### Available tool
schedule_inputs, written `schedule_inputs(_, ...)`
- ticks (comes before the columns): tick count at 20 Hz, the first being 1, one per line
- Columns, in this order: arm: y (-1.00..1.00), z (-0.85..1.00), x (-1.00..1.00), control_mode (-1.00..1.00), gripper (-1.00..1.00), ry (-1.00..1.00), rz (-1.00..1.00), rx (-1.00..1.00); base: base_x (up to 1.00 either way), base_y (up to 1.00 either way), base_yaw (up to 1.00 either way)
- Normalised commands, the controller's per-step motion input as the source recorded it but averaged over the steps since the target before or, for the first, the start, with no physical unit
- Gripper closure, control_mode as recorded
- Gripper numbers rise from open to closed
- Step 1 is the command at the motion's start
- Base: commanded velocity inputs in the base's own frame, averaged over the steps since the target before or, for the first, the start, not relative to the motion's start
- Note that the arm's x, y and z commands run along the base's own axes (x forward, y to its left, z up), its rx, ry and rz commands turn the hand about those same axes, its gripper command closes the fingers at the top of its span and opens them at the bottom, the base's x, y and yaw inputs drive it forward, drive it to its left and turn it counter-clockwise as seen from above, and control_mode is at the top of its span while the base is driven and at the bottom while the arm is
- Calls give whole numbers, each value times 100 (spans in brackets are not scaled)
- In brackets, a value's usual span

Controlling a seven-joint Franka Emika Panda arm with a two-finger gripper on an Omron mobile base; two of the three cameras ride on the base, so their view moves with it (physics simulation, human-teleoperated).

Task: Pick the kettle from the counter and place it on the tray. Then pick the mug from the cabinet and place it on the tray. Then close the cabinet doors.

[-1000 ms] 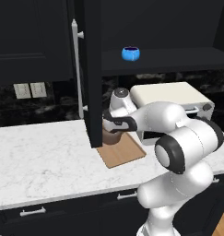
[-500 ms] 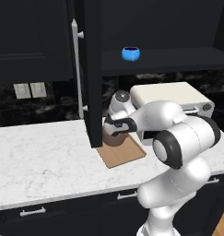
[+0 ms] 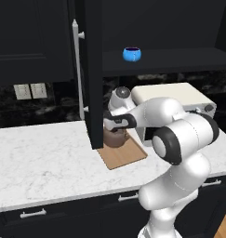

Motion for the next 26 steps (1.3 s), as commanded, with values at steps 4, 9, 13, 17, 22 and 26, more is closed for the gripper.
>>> schedule_inputs(4, 0, 4, -7, -100, -100, 0, -4, 0, 0, 0, 0)
schedule_inputs(9, -2, 13, -28, -100, -100, -5, -8, 0, 0, 0, 0)
schedule_inputs(13, 0, 51, -54, -100, -100, -13, -10, 0, 0, 0, 0)
schedule_inputs(17, 1, 57, -62, -100, -100, -13, -11, 0, 0, 0, 0)
schedule_inputs(22, -7, 53, -77, -100, -100, -2, -12, 3, 0, 0, 0)
schedule_inputs(26, -24, 82, -70, -100, -100, 0, -15, 12, 0, 0, 0)
